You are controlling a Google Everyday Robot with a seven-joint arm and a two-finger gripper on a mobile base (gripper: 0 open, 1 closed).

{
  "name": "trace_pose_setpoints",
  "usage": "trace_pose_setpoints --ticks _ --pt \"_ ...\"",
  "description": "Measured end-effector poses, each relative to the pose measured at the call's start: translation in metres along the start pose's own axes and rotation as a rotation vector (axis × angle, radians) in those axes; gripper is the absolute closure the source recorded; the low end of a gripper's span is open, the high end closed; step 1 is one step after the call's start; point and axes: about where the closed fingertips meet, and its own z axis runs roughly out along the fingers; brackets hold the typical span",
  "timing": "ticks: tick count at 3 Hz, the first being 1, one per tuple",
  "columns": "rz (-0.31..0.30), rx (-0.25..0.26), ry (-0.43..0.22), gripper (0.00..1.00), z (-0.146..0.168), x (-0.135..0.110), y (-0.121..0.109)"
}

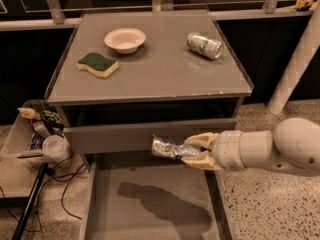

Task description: Pick redbull can from middle drawer and place on counter

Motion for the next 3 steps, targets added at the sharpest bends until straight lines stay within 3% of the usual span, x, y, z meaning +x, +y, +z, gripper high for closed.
trace_pose_setpoints --ticks 1,3 --pt "-0.018 0.056 -0.01 1.0 -0.044 -0.041 -0.0231" --pt "-0.031 0.065 -0.008 1.0 -0.0451 -0.0482 -0.0272"
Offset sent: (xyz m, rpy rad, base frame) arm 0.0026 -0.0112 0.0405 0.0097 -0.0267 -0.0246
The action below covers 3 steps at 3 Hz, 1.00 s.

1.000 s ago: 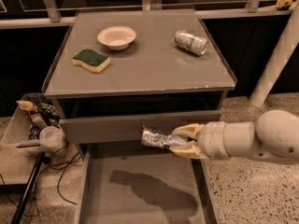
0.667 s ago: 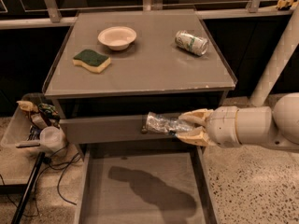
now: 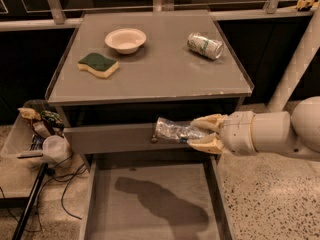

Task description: Pick redbull can from middle drawer and place on counter

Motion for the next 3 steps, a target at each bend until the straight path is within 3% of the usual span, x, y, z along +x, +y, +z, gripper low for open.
trace_pose_setpoints --ticks 2,3 --pt "-0.072 0.033 -0.032 1.0 -0.026 -0.045 -0.038" --pt "-0.089 0.019 -0.055 1.0 -0.031 -0.066 -0.062"
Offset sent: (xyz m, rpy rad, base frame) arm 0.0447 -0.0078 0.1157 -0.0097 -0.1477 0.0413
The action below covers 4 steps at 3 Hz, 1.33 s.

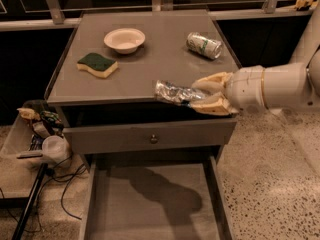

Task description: Pick redbull can from middle drawer and place on counter

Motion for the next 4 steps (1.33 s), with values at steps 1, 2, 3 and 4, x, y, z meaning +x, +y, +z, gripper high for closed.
trace_pose_setpoints --ticks 1,2,3,4 --pt "0.029 -0.053 -0.025 1.0 0.013 -0.01 -0.039" --pt "0.068 -0.08 -0.016 1.0 0.027 -0.019 -0.079" --pt "0.132 -0.042 0.008 1.0 0.03 -0.02 -0.103" --pt "0.207 0.063 0.033 1.0 0.026 -0.019 -0.112"
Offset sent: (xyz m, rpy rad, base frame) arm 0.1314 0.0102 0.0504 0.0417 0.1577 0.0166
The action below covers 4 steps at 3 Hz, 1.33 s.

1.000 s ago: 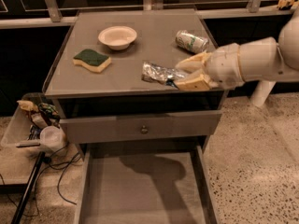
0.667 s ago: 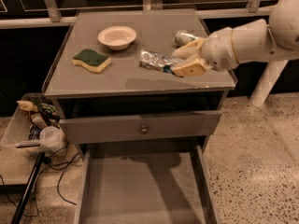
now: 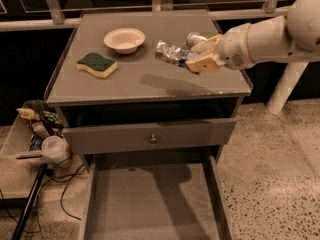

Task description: Pick redbull can from middle drawer and place on counter

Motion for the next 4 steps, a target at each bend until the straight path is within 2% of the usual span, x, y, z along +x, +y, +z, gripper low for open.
trace_pose_setpoints --ticks 1,2,3,4 --pt "0.041 0.072 0.007 1.0 0.009 0.009 -0.001" --pt "0.041 0.122 0.044 1.0 0.023 0.017 0.003" --pt "0.025 0.151 0.086 1.0 0.039 0.016 0.005" --pt "-0.007 0.168 0.129 1.0 0.048 0.001 -0.007"
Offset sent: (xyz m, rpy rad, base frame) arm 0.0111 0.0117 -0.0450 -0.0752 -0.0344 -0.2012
